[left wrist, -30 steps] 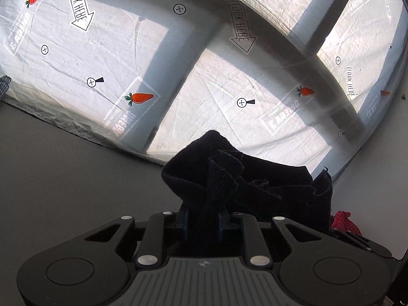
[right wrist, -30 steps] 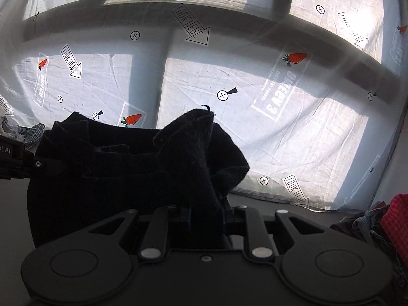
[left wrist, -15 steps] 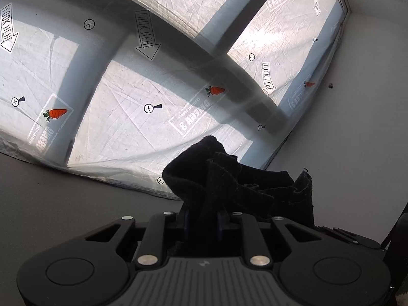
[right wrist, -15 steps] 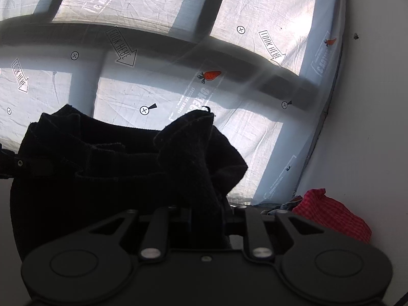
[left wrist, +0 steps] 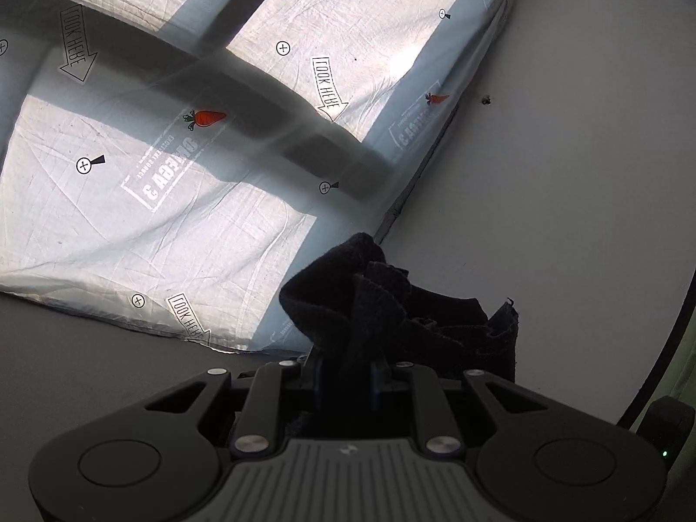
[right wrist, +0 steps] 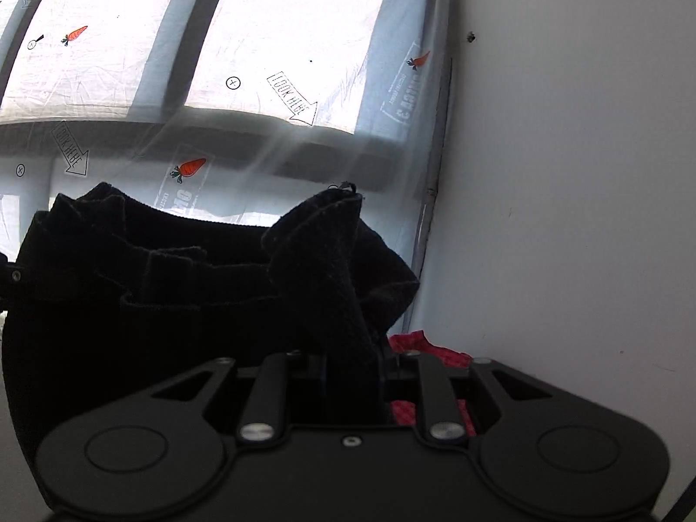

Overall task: Fold clothes
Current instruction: 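Carry the folded sweater with both grippers onto the stack of dark clothes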

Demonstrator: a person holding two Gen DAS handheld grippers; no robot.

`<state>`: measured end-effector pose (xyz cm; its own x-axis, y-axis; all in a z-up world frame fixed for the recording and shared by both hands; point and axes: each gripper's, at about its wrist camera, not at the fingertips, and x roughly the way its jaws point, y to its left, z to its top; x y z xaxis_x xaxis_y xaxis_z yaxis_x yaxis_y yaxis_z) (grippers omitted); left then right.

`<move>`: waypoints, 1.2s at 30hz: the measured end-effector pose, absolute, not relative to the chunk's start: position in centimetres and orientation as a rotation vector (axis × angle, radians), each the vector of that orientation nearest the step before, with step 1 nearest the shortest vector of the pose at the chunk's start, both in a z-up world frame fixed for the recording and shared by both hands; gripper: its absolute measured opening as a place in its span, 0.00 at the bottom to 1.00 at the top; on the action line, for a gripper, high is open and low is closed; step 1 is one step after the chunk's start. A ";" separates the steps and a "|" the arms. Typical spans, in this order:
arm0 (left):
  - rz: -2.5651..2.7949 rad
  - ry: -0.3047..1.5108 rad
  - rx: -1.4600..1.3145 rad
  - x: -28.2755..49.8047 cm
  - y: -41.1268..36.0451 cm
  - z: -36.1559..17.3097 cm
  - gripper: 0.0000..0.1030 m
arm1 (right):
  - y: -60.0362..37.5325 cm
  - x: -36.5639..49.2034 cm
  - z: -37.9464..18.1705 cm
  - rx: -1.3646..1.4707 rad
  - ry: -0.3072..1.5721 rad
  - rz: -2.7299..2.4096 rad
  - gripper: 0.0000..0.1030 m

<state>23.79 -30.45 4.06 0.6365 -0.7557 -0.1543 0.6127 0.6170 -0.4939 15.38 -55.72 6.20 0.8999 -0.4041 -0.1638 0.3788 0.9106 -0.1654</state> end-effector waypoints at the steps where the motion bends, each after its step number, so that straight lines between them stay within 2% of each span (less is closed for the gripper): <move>1: -0.822 0.360 -0.422 23.1 -33.0 4.1 0.19 | -58.1 14.8 6.5 -0.139 0.186 -0.408 0.20; 7: -0.922 0.396 -0.373 22.4 -46.1 4.5 0.19 | -69.7 14.4 8.2 -0.189 0.157 -0.463 0.20; 15: -0.910 0.452 -0.356 28.5 -55.5 2.5 0.20 | -78.9 21.4 6.8 -0.195 0.170 -0.454 0.21; 22: -0.691 0.597 -0.433 42.0 -56.2 -2.9 0.19 | -80.7 34.5 0.5 -0.218 0.254 -0.340 0.21; 26: -0.579 0.731 -0.430 48.4 -56.9 -7.7 0.18 | -81.2 41.4 -4.0 -0.223 0.399 -0.305 0.21; 31: -0.580 0.815 -0.457 51.4 -57.5 -12.1 0.20 | -82.8 45.9 -8.0 -0.200 0.550 -0.284 0.25; 36: -0.633 0.833 -0.454 51.8 -57.7 -13.1 0.23 | -85.1 48.4 -8.7 -0.109 0.655 -0.272 0.28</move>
<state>51.85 -57.68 -13.07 0.5099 -0.6736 -0.5350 0.3346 0.7283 -0.5980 48.36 -85.15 -8.69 0.7590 -0.2835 -0.5861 0.2152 0.9589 -0.1852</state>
